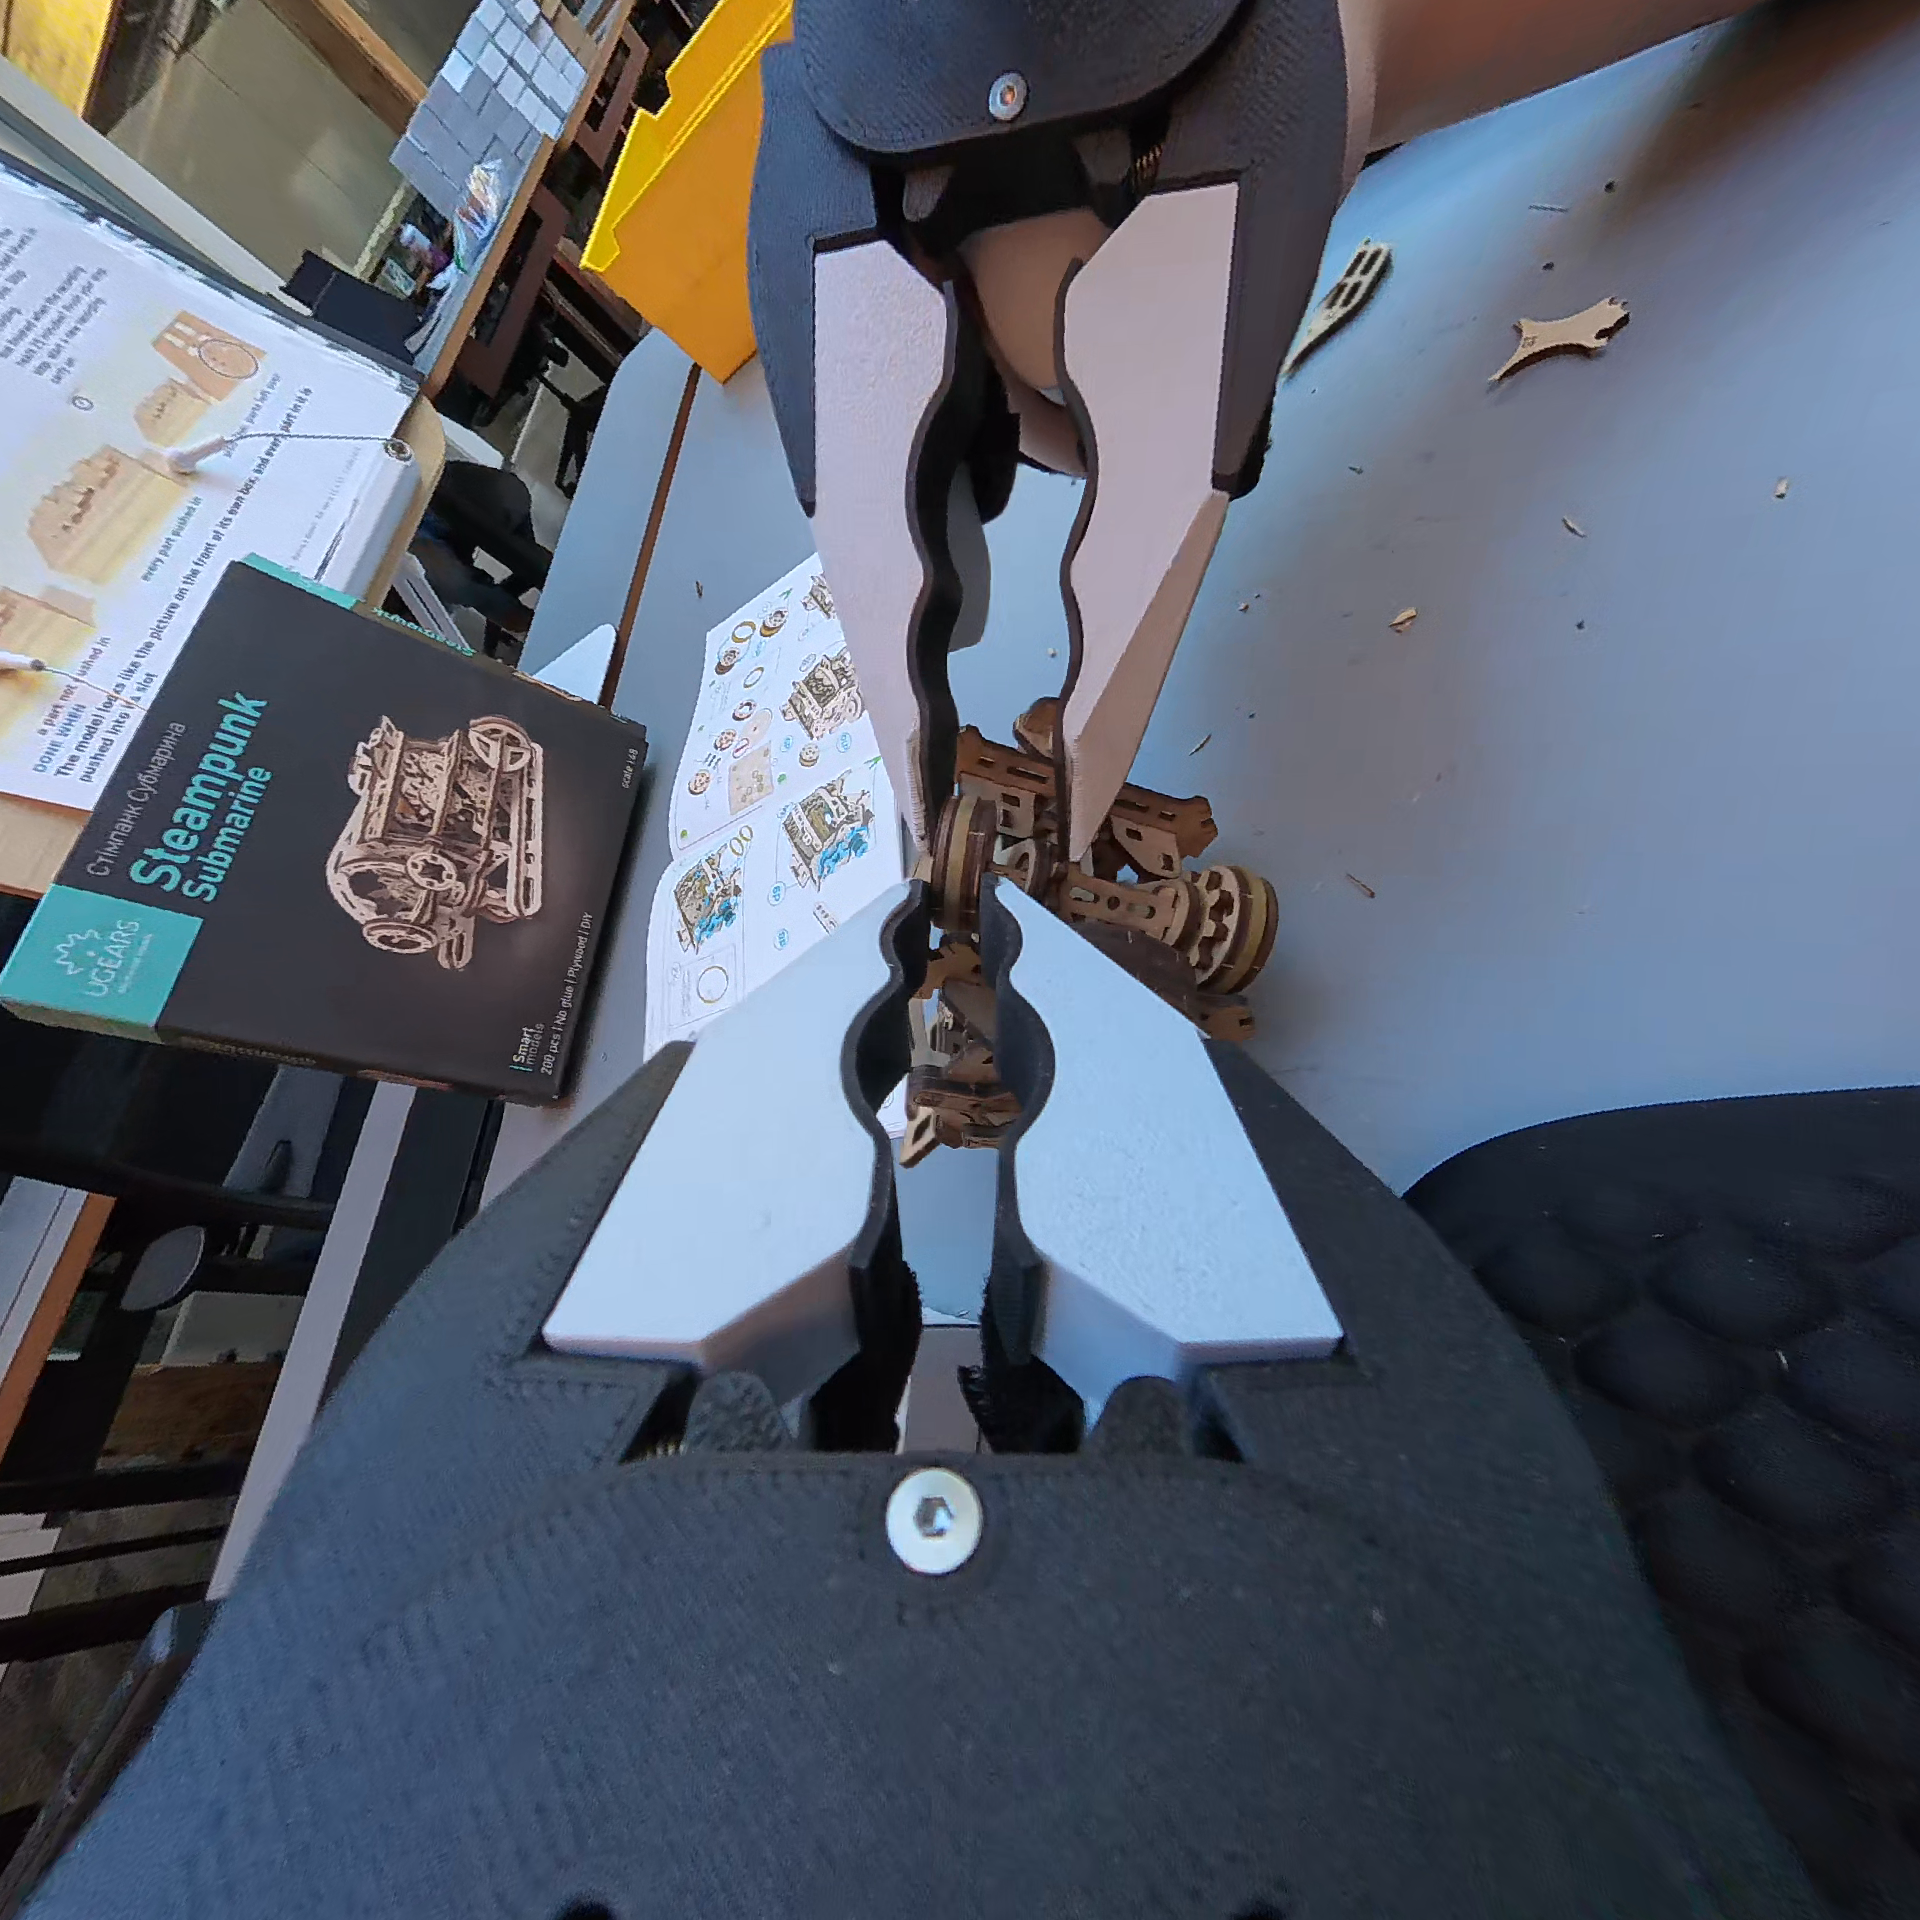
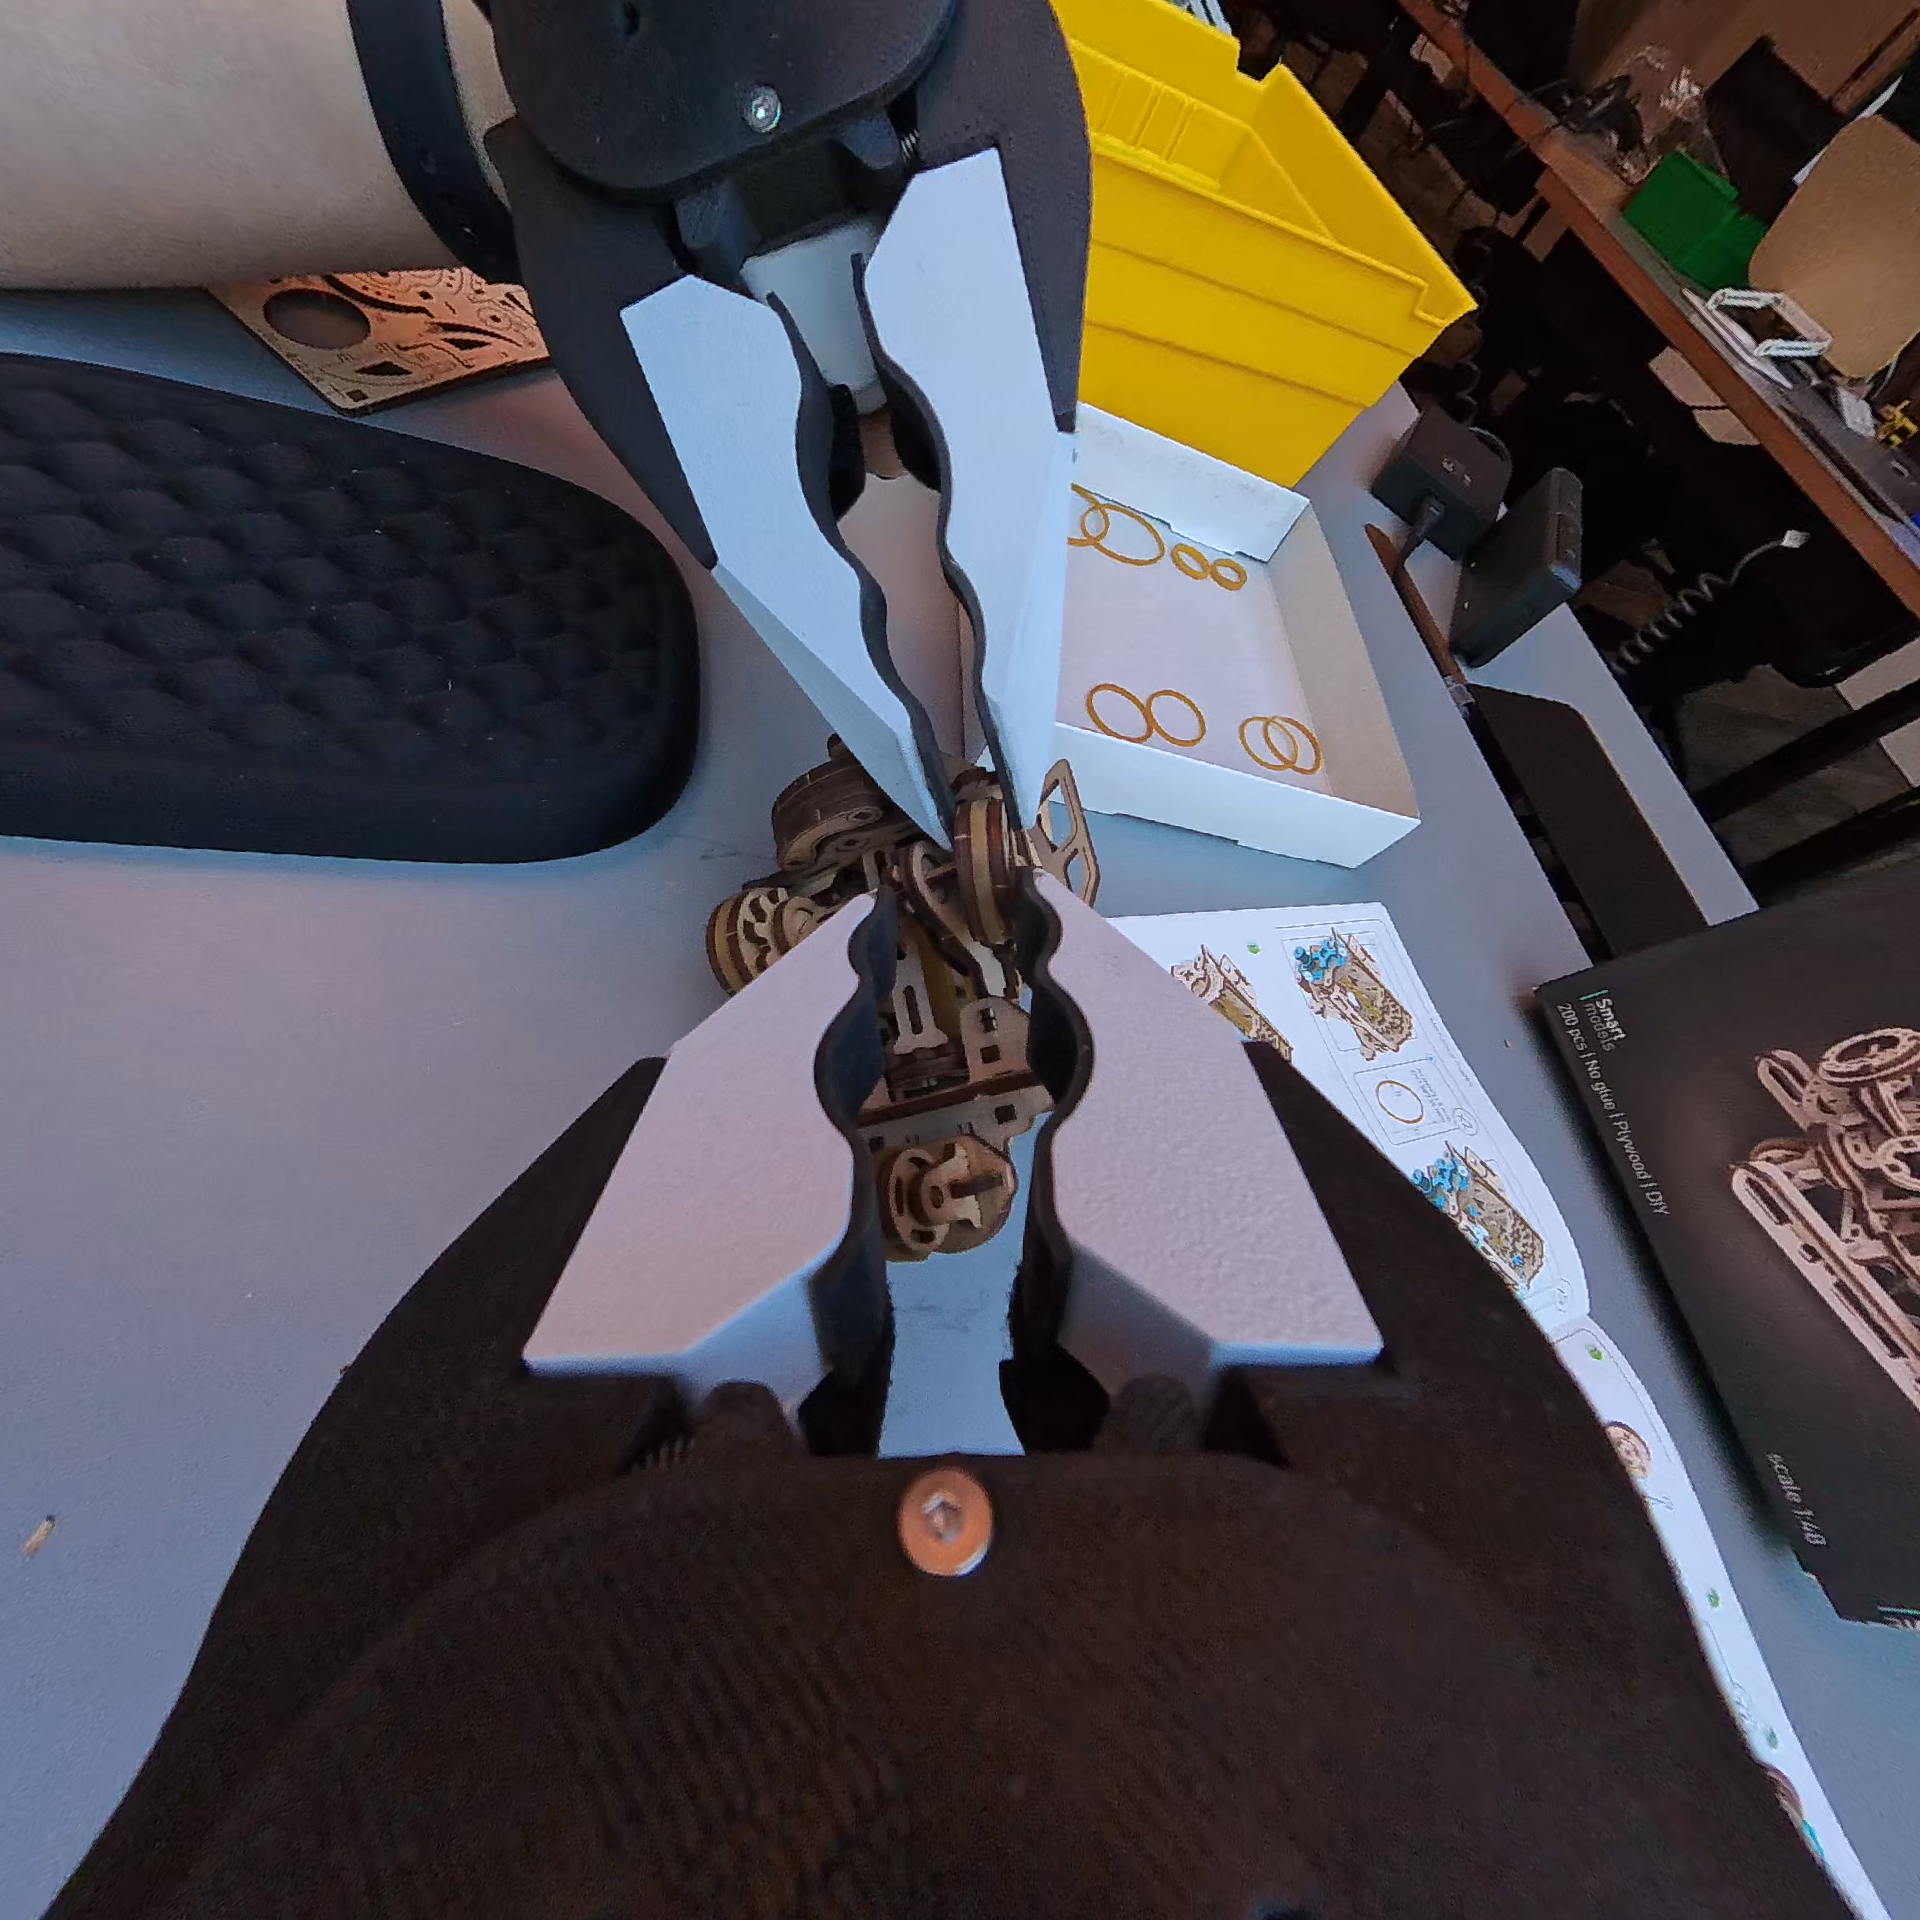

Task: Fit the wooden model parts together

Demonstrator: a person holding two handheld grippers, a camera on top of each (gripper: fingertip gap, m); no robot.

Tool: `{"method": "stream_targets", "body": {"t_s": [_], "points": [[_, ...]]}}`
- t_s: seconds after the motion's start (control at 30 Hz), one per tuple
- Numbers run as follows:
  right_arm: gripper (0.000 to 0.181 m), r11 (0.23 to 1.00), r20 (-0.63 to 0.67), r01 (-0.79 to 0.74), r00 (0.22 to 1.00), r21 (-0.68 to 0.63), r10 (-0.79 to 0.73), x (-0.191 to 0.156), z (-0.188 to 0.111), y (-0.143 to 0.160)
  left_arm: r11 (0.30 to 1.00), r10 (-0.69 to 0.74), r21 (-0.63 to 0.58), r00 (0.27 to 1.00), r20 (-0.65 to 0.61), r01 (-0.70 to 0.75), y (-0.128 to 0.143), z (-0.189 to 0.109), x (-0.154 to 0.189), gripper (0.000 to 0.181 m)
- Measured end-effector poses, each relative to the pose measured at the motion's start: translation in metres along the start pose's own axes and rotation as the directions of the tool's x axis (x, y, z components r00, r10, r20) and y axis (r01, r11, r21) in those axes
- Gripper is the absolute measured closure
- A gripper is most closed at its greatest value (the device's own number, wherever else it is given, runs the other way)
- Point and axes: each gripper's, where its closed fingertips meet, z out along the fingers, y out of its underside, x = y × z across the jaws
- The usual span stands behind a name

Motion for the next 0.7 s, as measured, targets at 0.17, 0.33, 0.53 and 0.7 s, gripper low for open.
{"method": "stream_targets", "body": {"t_s": [0.17, 0.33, 0.53, 0.7], "points": [[0.161, 1.0, 0.014, 0.004, 1.0, 0.014, -0.004, -0.0005, -0.0003, 0.0002, 1.0, 0.012, 0.015, 1.0, 0.003, -0.012, 0.0, -0.0005, 0.0, 0.174], [0.163, 0.999, 0.038, -0.027, 0.999, 0.025, 0.026, -0.0006, -0.0005, 0.0004, 0.998, 0.051, 0.035, 0.999, 0.013, -0.051, -0.0017, -0.0013, 0.001, 0.173], [0.162, 0.997, 0.052, -0.064, 0.997, 0.042, 0.062, 0.0003, 0.0006, 0.0001, 0.993, 0.114, 0.002, 0.993, 0.04, -0.115, -0.0005, -0.0021, 0.0001, 0.173], [0.158, 0.996, 0.026, -0.077, 0.997, 0.043, 0.075, 0.0013, 0.0008, -0.0001, 1.0, 0.025, -0.005, 1.0, 0.01, -0.025, -0.0005, 0.0003, -0.0002, 0.174]]}}
